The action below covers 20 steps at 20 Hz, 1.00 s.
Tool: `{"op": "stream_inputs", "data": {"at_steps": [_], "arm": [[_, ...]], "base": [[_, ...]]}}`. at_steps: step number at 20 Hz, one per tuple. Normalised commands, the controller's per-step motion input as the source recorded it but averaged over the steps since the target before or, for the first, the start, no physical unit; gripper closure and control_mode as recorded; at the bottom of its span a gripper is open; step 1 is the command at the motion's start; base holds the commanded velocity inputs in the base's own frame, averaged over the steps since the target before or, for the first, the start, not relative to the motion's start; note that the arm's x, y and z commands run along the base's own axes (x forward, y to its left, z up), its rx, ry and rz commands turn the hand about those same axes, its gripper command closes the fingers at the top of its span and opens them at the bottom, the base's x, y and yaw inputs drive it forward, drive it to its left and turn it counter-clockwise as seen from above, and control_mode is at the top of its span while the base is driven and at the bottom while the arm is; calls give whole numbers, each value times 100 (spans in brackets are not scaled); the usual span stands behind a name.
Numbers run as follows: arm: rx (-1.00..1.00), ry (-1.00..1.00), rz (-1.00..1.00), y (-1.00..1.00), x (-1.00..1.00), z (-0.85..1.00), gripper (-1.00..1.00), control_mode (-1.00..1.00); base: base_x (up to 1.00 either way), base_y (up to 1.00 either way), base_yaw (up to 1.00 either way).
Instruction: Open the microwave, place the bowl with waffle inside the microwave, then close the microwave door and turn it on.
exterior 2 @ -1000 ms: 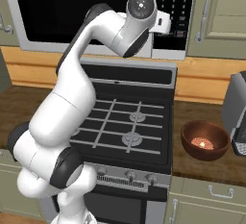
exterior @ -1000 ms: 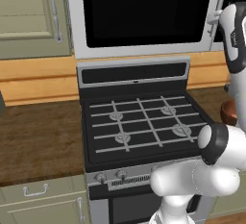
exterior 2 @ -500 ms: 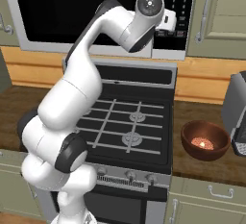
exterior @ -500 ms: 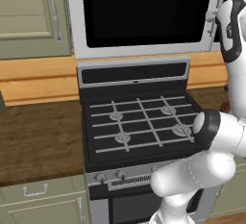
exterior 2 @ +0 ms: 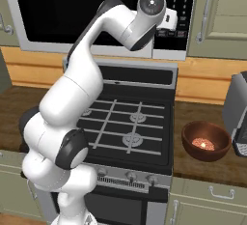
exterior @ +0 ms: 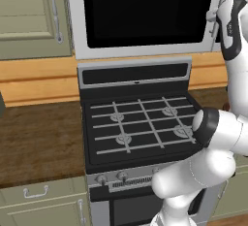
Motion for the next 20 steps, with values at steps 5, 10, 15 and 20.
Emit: {"op": "stream_inputs", "data": {"at_steps": [5,10,15,20], "arm": [[0,2,0,0,24,-1,100,-100],[0,0,0,0,0,0,100,-100],[0,0,-8,5,-11,3,100,-100],[0,6,-29,10,-57,12,100,-100]], "base": [[0,0,0],[0,0,0],[0,0,0],[0,0,0]]}}
